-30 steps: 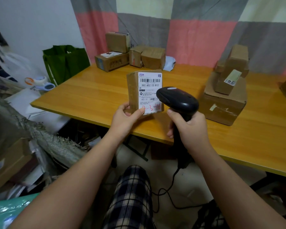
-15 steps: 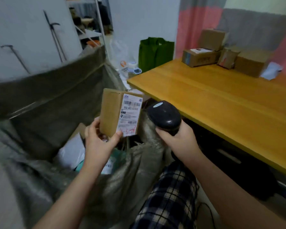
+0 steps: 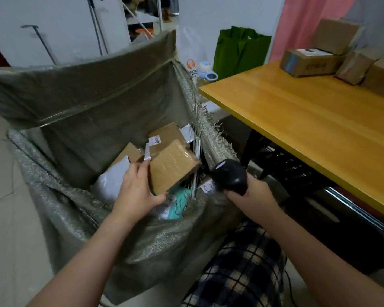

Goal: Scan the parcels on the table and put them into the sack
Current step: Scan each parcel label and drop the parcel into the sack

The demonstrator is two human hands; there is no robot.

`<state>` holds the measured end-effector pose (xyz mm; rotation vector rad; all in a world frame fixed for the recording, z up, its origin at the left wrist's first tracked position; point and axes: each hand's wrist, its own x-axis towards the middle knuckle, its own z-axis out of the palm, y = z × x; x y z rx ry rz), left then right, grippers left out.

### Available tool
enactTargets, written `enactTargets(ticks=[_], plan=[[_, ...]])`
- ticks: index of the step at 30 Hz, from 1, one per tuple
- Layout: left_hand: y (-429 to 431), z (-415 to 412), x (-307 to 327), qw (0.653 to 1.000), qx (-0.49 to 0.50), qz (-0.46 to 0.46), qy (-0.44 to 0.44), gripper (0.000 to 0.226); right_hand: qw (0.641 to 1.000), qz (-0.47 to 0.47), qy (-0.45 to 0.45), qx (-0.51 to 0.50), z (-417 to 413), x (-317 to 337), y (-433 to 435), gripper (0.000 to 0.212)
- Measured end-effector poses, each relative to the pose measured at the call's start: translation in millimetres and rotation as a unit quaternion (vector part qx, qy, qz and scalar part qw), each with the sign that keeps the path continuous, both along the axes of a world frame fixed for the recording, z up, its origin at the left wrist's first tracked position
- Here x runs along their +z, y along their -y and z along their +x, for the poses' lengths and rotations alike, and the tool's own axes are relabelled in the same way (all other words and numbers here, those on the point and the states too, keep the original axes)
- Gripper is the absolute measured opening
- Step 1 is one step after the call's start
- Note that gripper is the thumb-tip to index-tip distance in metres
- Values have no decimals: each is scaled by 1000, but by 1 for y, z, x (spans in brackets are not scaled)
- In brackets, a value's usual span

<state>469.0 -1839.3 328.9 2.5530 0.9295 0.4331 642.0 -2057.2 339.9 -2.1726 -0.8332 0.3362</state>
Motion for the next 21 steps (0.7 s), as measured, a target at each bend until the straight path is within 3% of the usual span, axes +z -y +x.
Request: enactTargets(ticks=[6,10,13,17,21], plan=[[1,18,-6,993,20,18,-118,86,997,48,-23,-63,-3,-4,30,32],[9,49,-16,980,-41,-30,-192,87,995,64,-15,-71,-7,-9,41,39],[11,57,-20,971,-55,-16,-231,81,992,94,-6,-80,-9,-7,47,37],[23,64,-1,982,-81,67,-158,63,985,141,-3,-101,-7,0,54,34],[57,89,35,985,-146,79,-53,55,979,148,-3,-139,1,15,67,39]])
